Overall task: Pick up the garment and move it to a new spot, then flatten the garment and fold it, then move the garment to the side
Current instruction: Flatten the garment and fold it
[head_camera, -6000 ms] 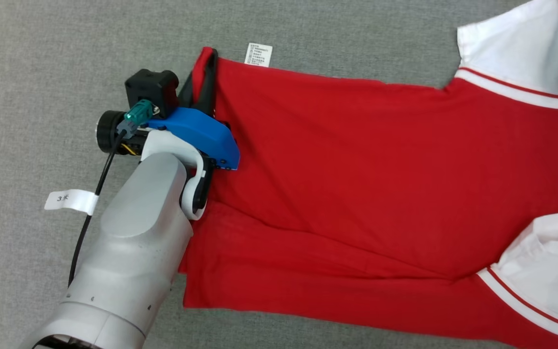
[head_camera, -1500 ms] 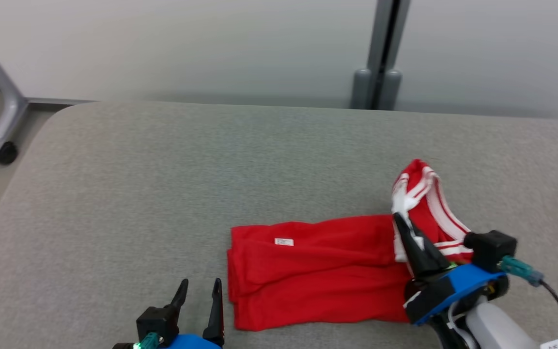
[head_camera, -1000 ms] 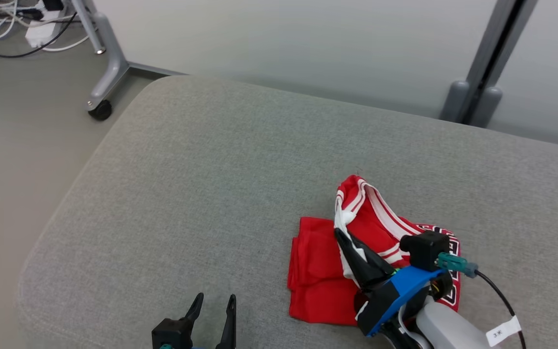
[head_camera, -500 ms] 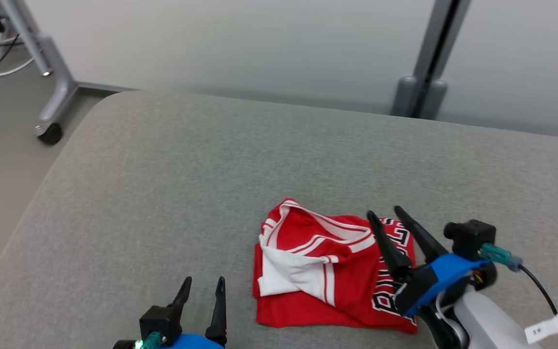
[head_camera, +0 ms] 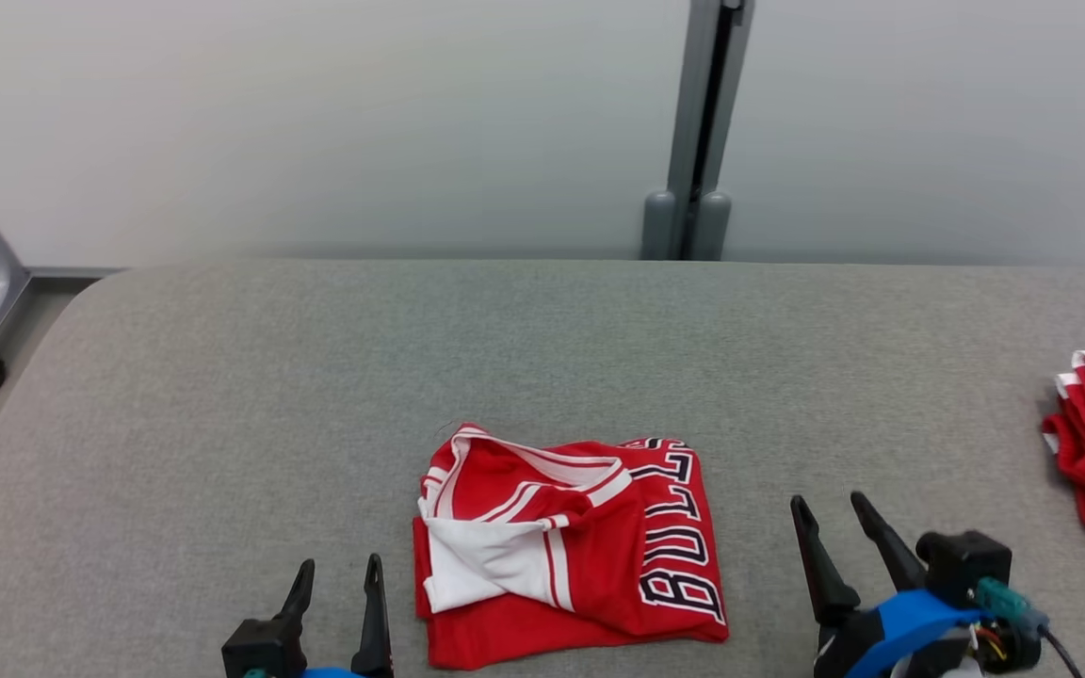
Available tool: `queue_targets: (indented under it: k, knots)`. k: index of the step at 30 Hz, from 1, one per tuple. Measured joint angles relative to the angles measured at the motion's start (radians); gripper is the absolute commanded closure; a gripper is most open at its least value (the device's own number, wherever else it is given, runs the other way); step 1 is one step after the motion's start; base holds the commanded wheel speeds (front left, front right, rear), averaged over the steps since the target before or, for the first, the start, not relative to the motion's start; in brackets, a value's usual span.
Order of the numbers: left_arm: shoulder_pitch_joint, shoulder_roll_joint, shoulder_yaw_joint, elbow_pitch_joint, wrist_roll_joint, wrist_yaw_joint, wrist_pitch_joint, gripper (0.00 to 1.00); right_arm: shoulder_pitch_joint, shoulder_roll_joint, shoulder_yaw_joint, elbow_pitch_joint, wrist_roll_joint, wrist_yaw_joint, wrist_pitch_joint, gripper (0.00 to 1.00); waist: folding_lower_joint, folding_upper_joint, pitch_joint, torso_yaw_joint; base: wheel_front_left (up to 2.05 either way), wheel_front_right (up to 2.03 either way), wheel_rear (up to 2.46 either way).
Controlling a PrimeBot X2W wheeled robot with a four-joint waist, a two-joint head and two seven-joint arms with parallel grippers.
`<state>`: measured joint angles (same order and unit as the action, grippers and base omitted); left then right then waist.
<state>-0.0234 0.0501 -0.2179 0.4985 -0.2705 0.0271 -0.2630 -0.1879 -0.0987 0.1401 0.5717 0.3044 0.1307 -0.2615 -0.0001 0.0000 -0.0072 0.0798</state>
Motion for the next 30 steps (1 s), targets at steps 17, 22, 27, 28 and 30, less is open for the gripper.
queue_targets:
  k: [17, 22, 27, 28, 30]
  knots:
    - [0.047, 0.000, 0.002, -0.035, -0.001, 0.008, 0.000, 0.00, 0.064, 0.043, -0.056, -0.008, -0.070, 0.000, 0.000, 0.00, 0.0000, 0.0000, -0.021, -0.034, 0.00, 0.00, 0.00]
    - [0.044, 0.000, -0.010, -0.034, -0.002, 0.007, 0.000, 0.00, 0.059, 0.044, -0.004, -0.019, -0.084, 0.000, 0.000, 0.00, 0.0001, 0.0000, -0.012, -0.020, 0.00, 0.00, 0.00]
    - [0.035, 0.000, -0.038, -0.021, -0.021, 0.003, 0.000, 0.00, 0.002, 0.044, 0.217, -0.033, -0.053, 0.000, 0.000, 0.00, 0.0001, 0.0000, 0.004, 0.024, 0.00, 0.00, 0.00]
    - [0.035, 0.000, -0.044, -0.017, -0.021, 0.002, 0.000, 0.00, -0.011, 0.041, 0.256, -0.026, -0.038, 0.000, 0.000, 0.00, 0.0000, 0.0000, 0.008, 0.033, 0.00, 0.00, 0.00]
    - [0.033, 0.000, -0.051, -0.012, -0.026, 0.003, 0.000, 0.00, -0.039, 0.031, 0.307, -0.012, -0.023, 0.000, 0.000, 0.00, 0.0001, 0.0000, 0.019, 0.048, 0.00, 0.00, 0.00]
